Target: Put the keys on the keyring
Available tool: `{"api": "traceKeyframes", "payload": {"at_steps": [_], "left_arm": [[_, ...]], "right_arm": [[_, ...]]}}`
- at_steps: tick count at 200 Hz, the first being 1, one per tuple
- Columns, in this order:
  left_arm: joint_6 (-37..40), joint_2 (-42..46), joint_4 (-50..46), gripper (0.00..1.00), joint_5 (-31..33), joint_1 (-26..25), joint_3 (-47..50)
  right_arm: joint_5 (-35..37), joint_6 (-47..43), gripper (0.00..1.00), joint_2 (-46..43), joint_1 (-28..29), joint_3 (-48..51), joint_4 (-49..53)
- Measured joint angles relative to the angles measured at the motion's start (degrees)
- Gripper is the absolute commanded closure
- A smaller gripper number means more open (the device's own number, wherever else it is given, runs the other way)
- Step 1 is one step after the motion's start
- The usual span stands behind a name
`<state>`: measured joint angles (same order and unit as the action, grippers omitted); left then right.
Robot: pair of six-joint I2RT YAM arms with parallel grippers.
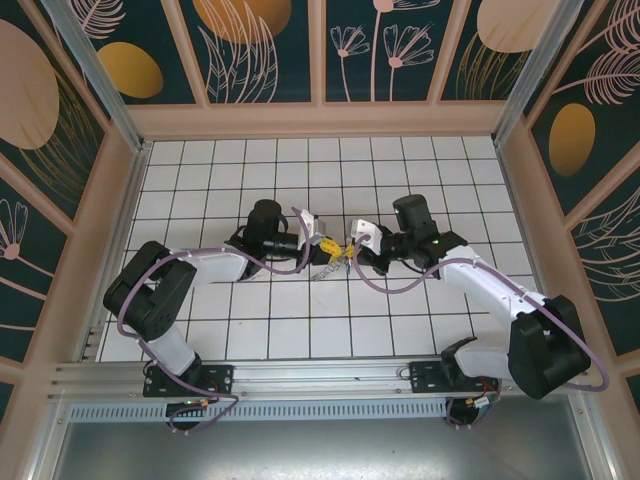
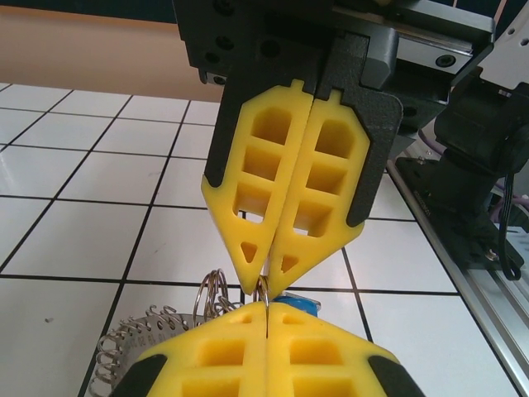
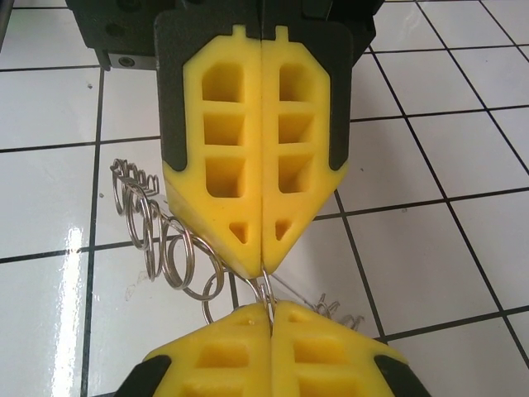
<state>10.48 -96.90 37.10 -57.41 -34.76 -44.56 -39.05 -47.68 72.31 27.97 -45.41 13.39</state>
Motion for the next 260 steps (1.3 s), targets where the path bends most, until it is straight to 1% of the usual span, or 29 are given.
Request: {"api": "traceKeyframes", "payload": {"at_steps": [23, 33, 37, 43, 51, 72, 83, 119, 157, 204, 232, 260], "left_arm": [[0.3, 0.0, -0.1, 1.00, 0.2, 0.0, 0.0], [0.9, 0.0, -0.4, 0.95, 0.3, 0.0, -0.1], [1.5, 0.1, -0.9, 0.91, 0.4, 0.0, -0.2], [2.4, 0.2, -1.7, 0.90, 0.4, 0.0, -0.5], [3.8, 0.2, -3.6, 0.89, 0.4, 0.0, -1.2], [8.5, 0.2, -10.7, 0.81, 0.9, 0.0, -4.4], [11.0, 0.2, -14.7, 0.80, 1.3, 0.0, -6.2], [17.4, 0.1, -26.9, 0.80, 2.4, 0.1, -11.7], [21.6, 0.0, -34.2, 0.80, 2.8, 0.2, -14.3], [24.7, -1.8, -38.9, 0.81, 1.8, 0.3, -17.0], [26.0, -2.4, -41.3, 0.84, 1.6, 0.4, -18.3], [27.0, -3.3, -43.4, 0.85, 0.8, 0.6, -19.6]], "right_arm": [[0.2, 0.0, 1.00, 0.0, 0.0, -0.2, 0.4], [0.4, 0.0, 1.00, 0.0, 0.0, -0.6, 1.0], [0.6, 0.0, 1.00, 0.0, 0.1, -0.8, 1.3], [0.8, 0.0, 1.00, 0.2, 0.2, -1.2, 1.9], [1.4, 0.0, 1.00, 0.4, 0.4, -1.8, 2.8], [3.4, 0.0, 1.00, 1.4, 1.2, -4.2, 5.3], [4.3, 0.0, 1.00, 1.8, 1.6, -5.2, 6.4], [7.6, 0.2, 1.00, 3.1, 3.4, -8.0, 9.0], [9.0, 0.5, 1.00, 3.4, 4.5, -8.5, 9.8], [9.6, 1.5, 1.00, 3.4, 4.8, -8.6, 10.6], [9.7, 1.7, 1.00, 3.4, 4.8, -8.6, 10.7], [9.9, 2.6, 1.00, 3.4, 4.8, -8.6, 10.4]]}}
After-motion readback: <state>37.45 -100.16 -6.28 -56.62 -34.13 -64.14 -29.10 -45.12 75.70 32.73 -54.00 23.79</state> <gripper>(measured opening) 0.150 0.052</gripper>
